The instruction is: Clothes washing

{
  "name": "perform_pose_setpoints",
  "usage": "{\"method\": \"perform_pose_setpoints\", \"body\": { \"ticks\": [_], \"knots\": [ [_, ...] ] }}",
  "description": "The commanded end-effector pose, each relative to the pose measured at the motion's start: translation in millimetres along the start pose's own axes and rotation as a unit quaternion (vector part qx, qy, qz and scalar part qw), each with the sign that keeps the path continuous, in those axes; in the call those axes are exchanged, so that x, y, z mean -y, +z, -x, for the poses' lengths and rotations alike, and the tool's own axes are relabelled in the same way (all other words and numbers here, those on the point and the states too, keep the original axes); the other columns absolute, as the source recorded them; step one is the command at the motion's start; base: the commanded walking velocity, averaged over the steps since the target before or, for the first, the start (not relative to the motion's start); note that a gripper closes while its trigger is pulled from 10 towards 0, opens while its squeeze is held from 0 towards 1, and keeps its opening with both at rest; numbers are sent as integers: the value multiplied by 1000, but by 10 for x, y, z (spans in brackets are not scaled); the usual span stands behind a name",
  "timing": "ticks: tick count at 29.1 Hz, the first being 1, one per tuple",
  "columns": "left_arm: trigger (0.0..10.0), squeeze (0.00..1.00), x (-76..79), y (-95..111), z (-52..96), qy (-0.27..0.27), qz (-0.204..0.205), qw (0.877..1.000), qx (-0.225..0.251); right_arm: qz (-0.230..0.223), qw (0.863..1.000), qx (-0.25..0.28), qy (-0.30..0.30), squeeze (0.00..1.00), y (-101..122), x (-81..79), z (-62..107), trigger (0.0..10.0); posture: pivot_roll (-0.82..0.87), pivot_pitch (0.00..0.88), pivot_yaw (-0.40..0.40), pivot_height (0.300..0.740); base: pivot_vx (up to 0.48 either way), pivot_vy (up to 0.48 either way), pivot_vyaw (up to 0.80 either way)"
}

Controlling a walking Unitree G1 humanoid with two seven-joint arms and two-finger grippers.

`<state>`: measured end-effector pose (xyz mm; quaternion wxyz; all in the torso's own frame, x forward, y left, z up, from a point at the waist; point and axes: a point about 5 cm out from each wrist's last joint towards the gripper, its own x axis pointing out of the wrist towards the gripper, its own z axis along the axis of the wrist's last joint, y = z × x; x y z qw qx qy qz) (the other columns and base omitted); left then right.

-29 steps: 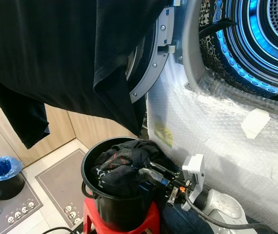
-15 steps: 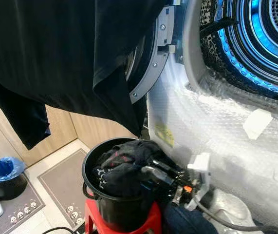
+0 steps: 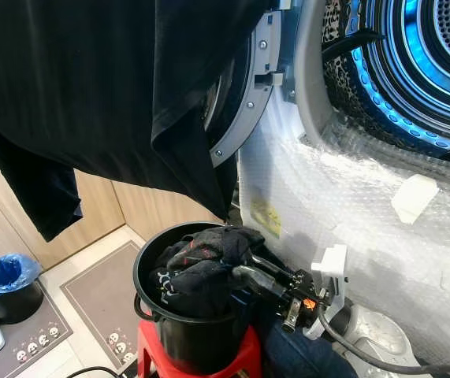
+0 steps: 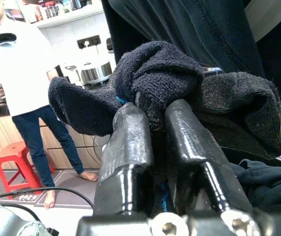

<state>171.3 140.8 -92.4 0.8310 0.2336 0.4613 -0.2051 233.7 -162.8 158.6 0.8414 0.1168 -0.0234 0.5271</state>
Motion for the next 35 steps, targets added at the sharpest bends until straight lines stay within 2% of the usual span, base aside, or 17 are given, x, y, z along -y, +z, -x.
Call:
{"method": "perform_pose_setpoints", "body": {
  "ticks": [1, 7, 9, 11, 13, 15, 17, 22, 27, 29, 33, 35],
  "knots": [
    [10000, 0, 15, -115, 15, -8, -6, 1000, -25, 13, 1000, 8, 10, 0, 75, -38, -13, 10000, -177, 0, 65, 740, 0, 0, 0],
    [10000, 0, 12, -129, 18, -8, -8, 1000, -27, 14, 1000, 11, 9, 0, 98, -36, -3, 10000, -181, 0, 71, 740, 0, 0, 0],
    [10000, 0, 20, -175, 26, -8, -15, 999, -33, 60, 989, 129, 26, 0, 767, -23, 141, 10000, -164, 0, 60, 740, 0, 0, 0],
    [10000, 0, 32, -176, 25, -6, -8, 999, -34, 71, 984, 153, 48, 0, 884, -97, -3, 10000, -160, 0, 56, 740, 0, 0, 0],
    [10000, 0, 32, -176, 25, -6, -8, 999, -34, 71, 984, 153, 48, 0, 884, -97, -3, 10000, -160, 0, 56, 740, 0, 0, 0],
    [10000, 0, 44, -168, 23, -7, -7, 999, -33, 61, 991, 109, 44, 0, 643, -107, -158, 10000, -157, 0, 51, 740, 0, 0, 0],
    [10000, 0, 58, -169, 23, -8, -9, 999, -34, 59, 994, 88, 42, 0, 523, -113, -207, 10000, -156, 0, 50, 740, 0, 0, 0],
    [10000, 0, 77, -194, 28, -8, -4, 999, -37, 53, 993, 93, 55, 0, 542, -165, -192, 10000, -152, 0, 44, 740, 0, 0, 0],
    [10000, 0, 91, -221, 33, -11, -8, 999, -40, 56, 988, 130, 56, 0, 804, -142, -36, 10000, -162, 0, 45, 740, 0, 0, 0],
    [10000, 0, 95, -218, 32, -11, -12, 999, -40, 81, 985, 145, 42, 0, 966, -79, 52, 10000, -167, 0, 45, 740, 0, 0, 0],
    [10000, 0, 97, -204, 29, -12, -12, 999, -38, 123, 983, 134, 25, 0, 1130, -22, 173, 10000, -172, 0, 42, 740, 0, 0, 0],
    [10000, 0, 99, -188, 26, -12, -12, 999, -36, 146, 981, 129, 5, 0, 1282, 30, 281, 10000, -177, 0, 39, 740, 0, 0, 0]
  ]
}}
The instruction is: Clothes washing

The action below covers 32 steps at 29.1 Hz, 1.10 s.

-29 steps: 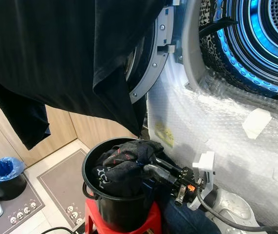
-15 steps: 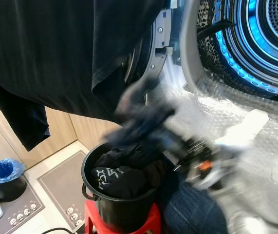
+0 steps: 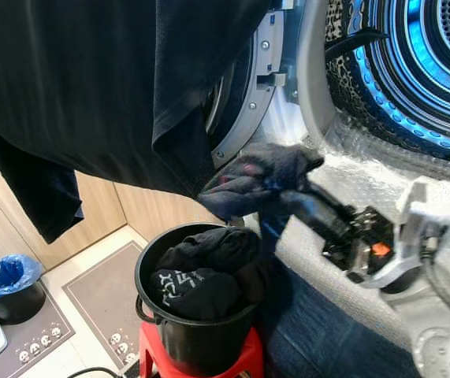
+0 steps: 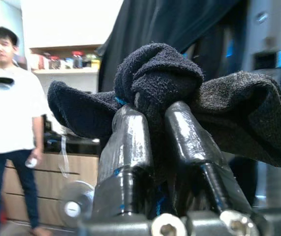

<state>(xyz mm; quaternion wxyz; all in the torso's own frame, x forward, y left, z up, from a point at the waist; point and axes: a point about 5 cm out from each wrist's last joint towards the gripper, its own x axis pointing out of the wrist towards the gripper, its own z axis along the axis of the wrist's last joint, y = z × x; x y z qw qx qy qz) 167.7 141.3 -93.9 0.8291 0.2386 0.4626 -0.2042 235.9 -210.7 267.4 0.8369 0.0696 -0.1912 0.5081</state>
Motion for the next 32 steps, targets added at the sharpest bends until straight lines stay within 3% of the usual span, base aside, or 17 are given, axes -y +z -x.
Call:
{"method": "perform_pose_setpoints", "body": {
  "ticks": [1, 6, 10, 17, 27, 32],
  "knots": [
    [10000, 0, 86, -146, 18, -15, -8, 999, -32, 28, 1000, 9, -8, 0, 193, 66, 44, 10000, -177, 0, 38, 740, 0, 0, 0],
    [10000, 0, 97, -112, 11, -14, 1, 999, -28, 64, 997, 22, -20, 0, 485, 160, 111, 10000, -188, 0, 26, 740, 0, 0, 0],
    [10000, 0, 111, -111, 10, -17, 5, 999, -29, 77, 996, 29, -20, 0, 587, 183, 116, 10000, -208, 0, 28, 740, 0, 0, 0],
    [10000, 0, 116, -98, 8, -18, -6, 999, -28, 77, 996, 35, -28, 0, 661, 197, 85, 10000, -217, 0, 28, 740, 0, 0, 0],
    [10000, 0, 3, -90, 10, -13, -6, 1000, -24, 77, 992, -7, -96, 0, 699, 393, 14, 10000, -228, 0, 36, 740, 0, 0, 0],
    [10000, 0, -18, -149, 24, -13, -4, 1000, -27, 107, 986, -4, -130, 0, 760, 499, -54, 10000, -224, 0, 34, 740, 0, 0, 0]
  ]
}}
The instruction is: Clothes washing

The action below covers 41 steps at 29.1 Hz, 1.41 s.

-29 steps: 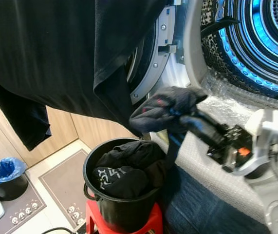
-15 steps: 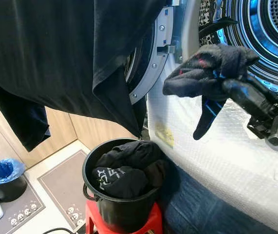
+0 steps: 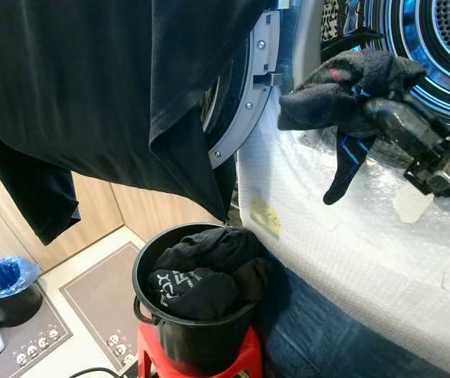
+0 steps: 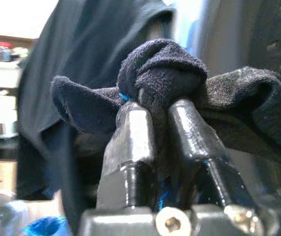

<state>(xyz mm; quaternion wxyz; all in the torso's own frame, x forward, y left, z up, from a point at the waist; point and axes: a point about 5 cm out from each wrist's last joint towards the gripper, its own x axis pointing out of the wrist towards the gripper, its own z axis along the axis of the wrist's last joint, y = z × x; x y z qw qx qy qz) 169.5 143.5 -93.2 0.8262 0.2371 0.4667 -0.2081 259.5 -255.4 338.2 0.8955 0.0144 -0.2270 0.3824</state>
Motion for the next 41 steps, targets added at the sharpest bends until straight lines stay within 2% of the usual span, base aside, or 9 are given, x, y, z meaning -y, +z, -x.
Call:
{"method": "perform_pose_setpoints", "body": {
  "ticks": [1, 22, 25, 28, 33, 38, 39, 40, 41],
  "knots": [
    [10000, 0, 11, -158, 25, -7, -3, 1000, -24, 12, 1000, -5, -17, 0, 15, 37, -68, 10000, -224, 0, 35, 740, 0, 0, 0],
    [10000, 0, -11, -259, 48, -1, 6, 999, -32, -7, 969, -41, -242, 0, -22, 629, -189, 10000, -179, 0, 30, 740, 0, 0, 0],
    [10000, 0, 44, -284, 50, -4, 6, 999, -37, -5, 934, -72, -351, 0, -5, 873, -122, 10000, -172, 0, 28, 740, 0, 0, 0],
    [10000, 0, 122, -347, 62, -9, 9, 999, -46, 51, 863, -97, -494, 0, 123, 1097, -45, 10000, -167, 0, 27, 740, 0, 0, 0],
    [10000, 0, 217, -416, 78, -15, 11, 998, -56, 103, 796, -115, -586, 0, 254, 1222, 10, 10000, -154, 0, 22, 740, 0, 0, 0],
    [10000, 0, 246, -436, 83, -16, 11, 998, -59, 97, 780, -118, -607, 0, 262, 1264, 14, 10000, -154, 0, 22, 740, 0, 0, 0],
    [10000, 0, 275, -497, 100, -19, 11, 998, -66, 102, 760, -122, -630, 0, 261, 1291, 43, 10000, -130, 0, 9, 740, 0, 0, 0],
    [10000, 0, 296, -547, 115, -21, 11, 997, -71, 108, 744, -128, -647, 678, 255, 1308, 60, 10000, -127, 0, 8, 740, 0, 0, 0],
    [10000, 0, 310, -586, 127, -22, 11, 997, -76, 111, 731, -129, -661, 1000, 245, 1318, 68, 10000, -119, 0, 5, 740, 0, 0, 0]
  ]
}}
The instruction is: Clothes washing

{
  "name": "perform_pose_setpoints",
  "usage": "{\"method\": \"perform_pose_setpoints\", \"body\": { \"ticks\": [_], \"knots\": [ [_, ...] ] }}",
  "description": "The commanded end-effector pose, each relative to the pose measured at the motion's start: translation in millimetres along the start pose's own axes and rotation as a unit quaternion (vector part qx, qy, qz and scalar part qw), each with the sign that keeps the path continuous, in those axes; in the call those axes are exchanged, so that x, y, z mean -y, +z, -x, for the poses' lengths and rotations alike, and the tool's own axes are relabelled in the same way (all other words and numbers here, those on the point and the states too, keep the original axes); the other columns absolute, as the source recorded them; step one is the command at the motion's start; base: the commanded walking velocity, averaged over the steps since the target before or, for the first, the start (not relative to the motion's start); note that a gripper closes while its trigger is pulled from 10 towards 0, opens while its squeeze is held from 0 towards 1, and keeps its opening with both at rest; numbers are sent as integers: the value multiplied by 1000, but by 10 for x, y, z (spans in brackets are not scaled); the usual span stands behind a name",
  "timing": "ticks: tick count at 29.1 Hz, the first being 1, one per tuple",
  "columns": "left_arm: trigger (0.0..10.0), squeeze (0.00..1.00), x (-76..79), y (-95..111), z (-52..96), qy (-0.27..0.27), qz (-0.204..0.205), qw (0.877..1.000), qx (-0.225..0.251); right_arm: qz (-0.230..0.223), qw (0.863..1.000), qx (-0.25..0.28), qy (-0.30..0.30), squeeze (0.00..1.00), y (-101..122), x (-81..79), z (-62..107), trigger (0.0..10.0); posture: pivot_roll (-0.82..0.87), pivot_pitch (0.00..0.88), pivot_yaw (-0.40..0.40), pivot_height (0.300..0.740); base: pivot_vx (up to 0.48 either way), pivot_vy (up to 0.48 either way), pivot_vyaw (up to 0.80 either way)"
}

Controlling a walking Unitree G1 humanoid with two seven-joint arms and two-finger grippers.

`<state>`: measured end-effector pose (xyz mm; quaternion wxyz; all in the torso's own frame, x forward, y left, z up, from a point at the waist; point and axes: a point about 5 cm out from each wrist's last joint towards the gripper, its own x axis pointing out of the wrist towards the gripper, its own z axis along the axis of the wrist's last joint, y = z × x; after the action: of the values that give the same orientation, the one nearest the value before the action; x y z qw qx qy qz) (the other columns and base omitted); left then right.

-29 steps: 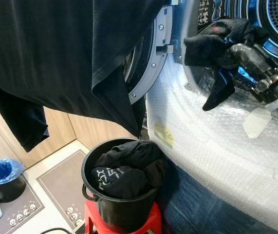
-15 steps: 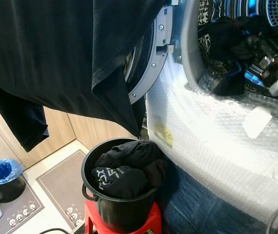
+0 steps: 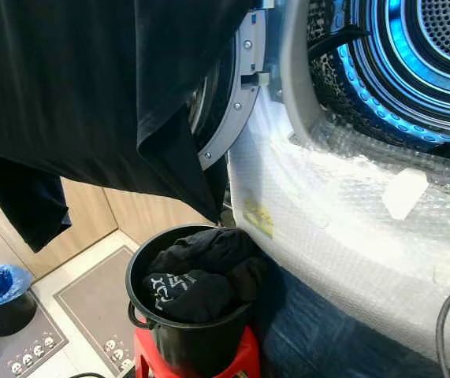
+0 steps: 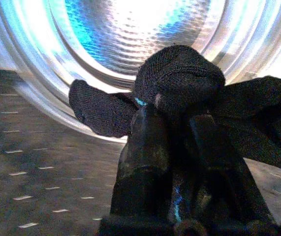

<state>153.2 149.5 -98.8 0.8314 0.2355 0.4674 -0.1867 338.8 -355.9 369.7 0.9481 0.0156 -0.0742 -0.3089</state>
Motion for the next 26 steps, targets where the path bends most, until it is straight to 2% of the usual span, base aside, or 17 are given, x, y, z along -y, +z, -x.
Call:
{"method": "perform_pose_setpoints", "body": {
  "ticks": [1, 2, 6, 10, 20, 24, 26],
  "knots": [
    [10000, 0, 243, -457, 107, -39, -2, 996, -77, -1, 1000, 6, -24, 1000, 52, -35, -8, 10000, -115, 0, 4, 740, 0, 0, 0],
    [10000, 0, 243, -457, 107, -39, -2, 996, -77, -1, 1000, 6, -24, 1000, 52, -35, -8, 10000, -115, 0, 4, 740, 0, 0, 0],
    [10000, 0, 216, -462, 108, -35, 0, 996, -77, 13, 1000, -1, -10, 1000, 27, -222, -2, 10000, -98, 0, -3, 740, 0, 0, 0],
    [10000, 0, 188, -427, 96, -31, 2, 997, -73, 23, 1000, -1, -4, 1000, 21, -305, 0, 10000, -98, 0, -3, 740, 0, 0, 0],
    [10000, 0, 112, -302, 57, -25, -5, 998, -59, 43, 999, 5, 26, 1000, 30, -368, 34, 10000, -127, 0, 9, 740, 0, 0, 0],
    [10000, 0, 87, -261, 46, -23, -10, 998, -55, 42, 999, 7, 23, 1000, 29, -323, 39, 10000, -134, 0, 10, 740, 0, 0, 0],
    [10000, 0, 55, -228, 37, -20, -10, 998, -51, 20, 998, 27, 44, 1000, 47, -321, 68, 10000, -140, 0, 11, 740, 0, 0, 0]
  ]
}}
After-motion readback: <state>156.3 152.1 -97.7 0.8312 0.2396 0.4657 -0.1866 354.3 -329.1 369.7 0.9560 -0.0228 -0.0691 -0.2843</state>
